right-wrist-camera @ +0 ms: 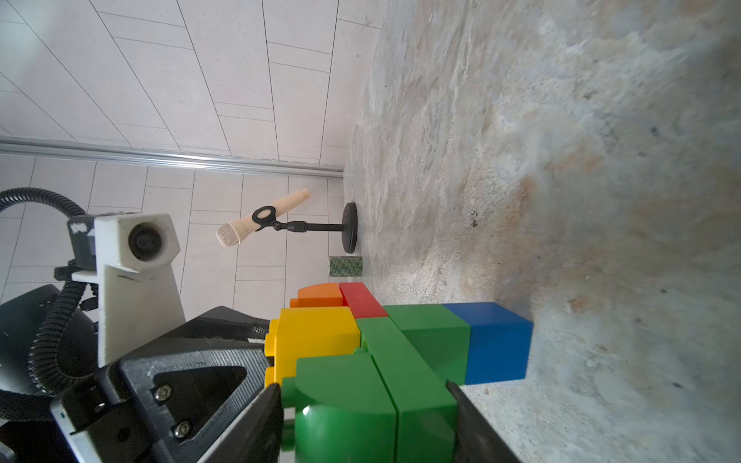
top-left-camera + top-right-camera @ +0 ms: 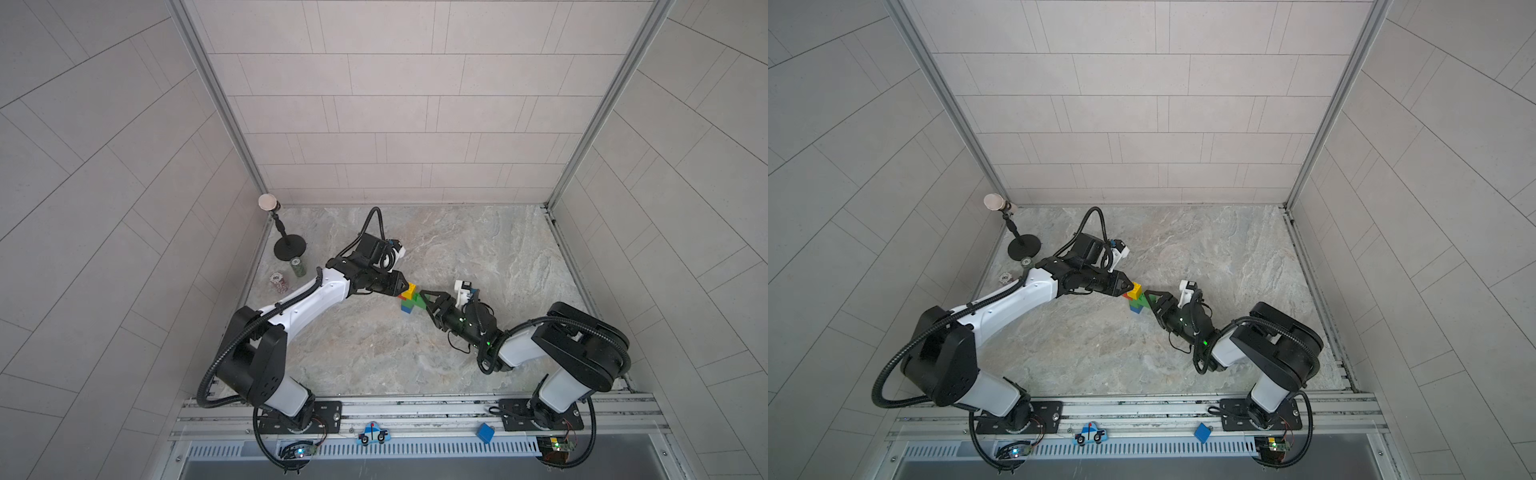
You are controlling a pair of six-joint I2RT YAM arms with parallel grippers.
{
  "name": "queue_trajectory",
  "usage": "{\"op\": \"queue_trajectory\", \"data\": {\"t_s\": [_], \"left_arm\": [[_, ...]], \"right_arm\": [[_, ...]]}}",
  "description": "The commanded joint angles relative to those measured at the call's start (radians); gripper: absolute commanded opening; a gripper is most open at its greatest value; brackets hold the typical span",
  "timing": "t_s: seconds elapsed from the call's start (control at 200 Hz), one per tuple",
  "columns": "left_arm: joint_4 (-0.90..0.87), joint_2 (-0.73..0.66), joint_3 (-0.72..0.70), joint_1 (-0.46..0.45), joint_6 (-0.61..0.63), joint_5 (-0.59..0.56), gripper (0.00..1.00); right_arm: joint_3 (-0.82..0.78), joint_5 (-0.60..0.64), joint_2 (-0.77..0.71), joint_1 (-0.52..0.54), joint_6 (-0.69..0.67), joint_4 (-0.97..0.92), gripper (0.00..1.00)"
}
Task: Assemble a fork with lego
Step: Assemble the lego brick with the lego brick.
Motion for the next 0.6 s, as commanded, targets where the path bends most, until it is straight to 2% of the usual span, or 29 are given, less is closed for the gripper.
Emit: {"op": "queue_trajectory", "data": {"t_s": [0.0, 0.155, 0.275, 0.38, 0.55, 0.56, 0.575, 0.595], "left_arm": [[-0.057, 0.005, 0.005, -0.005, 0.026, -0.006, 0.24], [-0.058, 0.005, 0.005, -0.005, 0.026, -0.007, 0.24], [-0.058, 0.004, 0.004, -0.005, 0.025, -0.006, 0.24], [-0.058, 0.004, 0.004, -0.005, 0.025, -0.006, 0.24], [-0.059, 0.002, 0.007, -0.005, 0.025, -0.005, 0.24], [-0.059, 0.002, 0.007, -0.006, 0.025, -0.005, 0.24], [-0.058, 0.000, 0.007, -0.005, 0.025, -0.006, 0.24], [-0.059, 0.000, 0.008, -0.005, 0.024, -0.004, 0.24]], "right_arm": [[0.009, 0.004, 0.013, 0.006, 0.011, 0.014, 0.60], [0.007, 0.005, 0.012, 0.008, 0.011, 0.015, 0.55], [0.005, 0.008, 0.010, 0.008, 0.008, 0.015, 0.56], [-0.001, 0.022, -0.010, 0.008, -0.010, 0.005, 0.73], [0.003, 0.052, -0.105, 0.005, -0.089, -0.097, 0.81], [0.004, 0.053, -0.113, 0.005, -0.096, -0.104, 0.84], [0.006, 0.053, -0.125, 0.006, -0.103, -0.123, 0.96], [0.009, 0.054, -0.140, 0.004, -0.114, -0.146, 0.99]]}}
